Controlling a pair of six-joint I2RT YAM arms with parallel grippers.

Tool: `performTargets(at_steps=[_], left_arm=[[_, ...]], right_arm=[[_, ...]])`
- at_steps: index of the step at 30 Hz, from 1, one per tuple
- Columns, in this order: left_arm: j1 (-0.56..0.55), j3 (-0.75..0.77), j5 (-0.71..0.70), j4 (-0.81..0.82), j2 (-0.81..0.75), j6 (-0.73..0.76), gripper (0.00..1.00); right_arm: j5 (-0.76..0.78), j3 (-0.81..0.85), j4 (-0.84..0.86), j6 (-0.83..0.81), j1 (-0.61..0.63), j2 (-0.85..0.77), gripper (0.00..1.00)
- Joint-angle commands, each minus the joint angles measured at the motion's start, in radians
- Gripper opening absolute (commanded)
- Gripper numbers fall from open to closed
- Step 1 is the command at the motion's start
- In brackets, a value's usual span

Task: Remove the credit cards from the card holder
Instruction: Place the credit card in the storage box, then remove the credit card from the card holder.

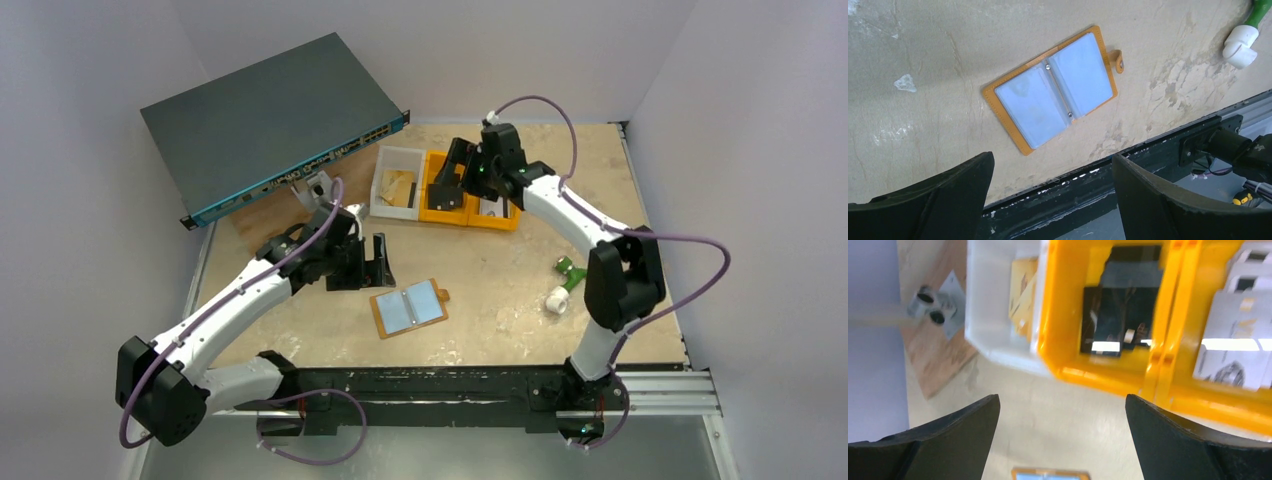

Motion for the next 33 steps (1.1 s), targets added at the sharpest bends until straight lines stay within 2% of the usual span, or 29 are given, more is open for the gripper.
performTargets(at_steps=[1,10,14,18,25,33], left_arm=[[0.016,-0.009,-0.042,-0.007,0.006,-0.02,0.88],[0.109,-0.076,-0.066,-0.026,0.018,-0.082,0.88],[0.182,-0.139,-0.006,0.008,0.024,-0.11,0.88],[0.211,-0.175,-0.001,0.016,0.026,-0.125,0.88],[0.221,-0.18,-0.03,-0.002,0.013,-0.136,0.88],[0.225,-0.168,-0.053,-0.02,-0.009,-0.132,0.88]], right_arm=[[0.076,-0.125,0.015,-0.015,0.097,-0.139,0.99],[0.142,-0.274,-0.028,0.015,0.358,-0.239,0.95],[0.164,-0.304,-0.039,0.027,0.479,-0.208,0.86],[0.191,-0.32,-0.042,0.039,0.571,-0.172,0.79],[0.28,-0.267,-0.094,0.04,0.681,-0.064,0.61],[0.329,-0.199,-0.135,0.04,0.724,0.04,0.54]])
